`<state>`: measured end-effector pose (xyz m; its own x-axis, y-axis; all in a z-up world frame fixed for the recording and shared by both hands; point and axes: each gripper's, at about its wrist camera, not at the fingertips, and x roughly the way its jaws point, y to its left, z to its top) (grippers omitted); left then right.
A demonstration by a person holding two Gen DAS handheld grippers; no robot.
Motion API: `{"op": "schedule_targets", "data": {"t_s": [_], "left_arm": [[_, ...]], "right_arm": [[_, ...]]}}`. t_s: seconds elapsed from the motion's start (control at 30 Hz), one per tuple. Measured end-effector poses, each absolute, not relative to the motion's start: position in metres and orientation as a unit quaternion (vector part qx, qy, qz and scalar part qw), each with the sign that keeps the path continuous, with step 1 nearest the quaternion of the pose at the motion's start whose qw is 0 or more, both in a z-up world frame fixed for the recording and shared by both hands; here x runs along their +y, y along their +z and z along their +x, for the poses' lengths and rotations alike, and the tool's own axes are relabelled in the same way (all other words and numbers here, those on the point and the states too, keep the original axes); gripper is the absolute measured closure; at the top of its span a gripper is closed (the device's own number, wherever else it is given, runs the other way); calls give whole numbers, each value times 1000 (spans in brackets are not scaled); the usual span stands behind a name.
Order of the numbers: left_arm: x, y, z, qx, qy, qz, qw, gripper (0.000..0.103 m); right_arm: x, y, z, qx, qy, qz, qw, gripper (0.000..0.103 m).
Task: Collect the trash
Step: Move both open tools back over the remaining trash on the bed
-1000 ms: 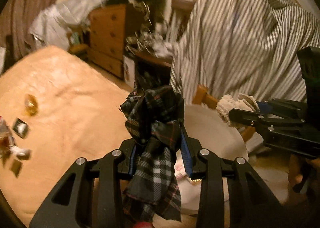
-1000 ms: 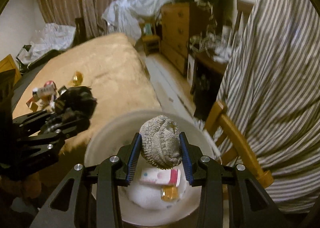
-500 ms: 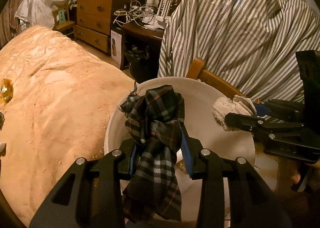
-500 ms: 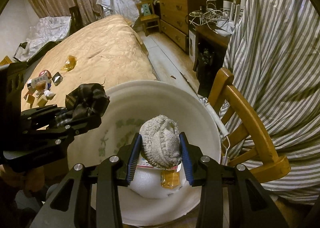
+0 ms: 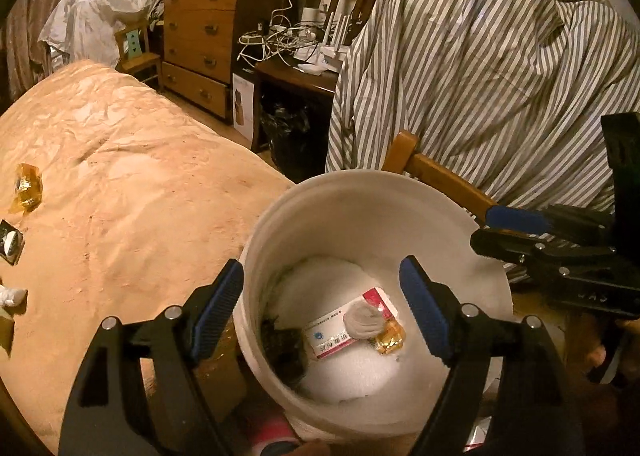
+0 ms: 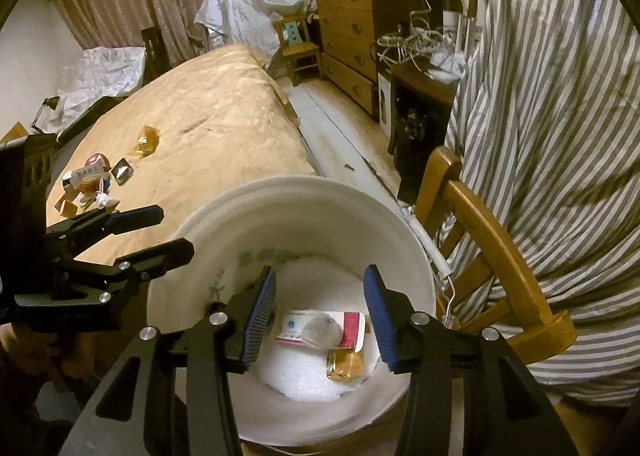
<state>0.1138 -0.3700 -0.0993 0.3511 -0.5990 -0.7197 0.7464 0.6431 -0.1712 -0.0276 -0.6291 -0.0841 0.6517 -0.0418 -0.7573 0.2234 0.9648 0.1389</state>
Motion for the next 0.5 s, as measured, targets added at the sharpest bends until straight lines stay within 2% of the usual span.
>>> {"op": "schedule_targets", "data": {"t_s": [0.13,0.23,0.3,0.5], "left_arm": [[-354,-96,111,384,-408,99,823,26],[-324,-95,112,374,-393,101,834,26],[-296,-96,116,368,-378,100,844,26],[-184,-105,143,377,-291,59,877,26]], "right_arm": [[-600,-65,-30,382,-55,87,918,55],[-570,-52,-29,357,-31,70,931,49],[-543,-45,-26,338,-9,59,939,43],[-453,-43,1,317,75,27,945,39]]}}
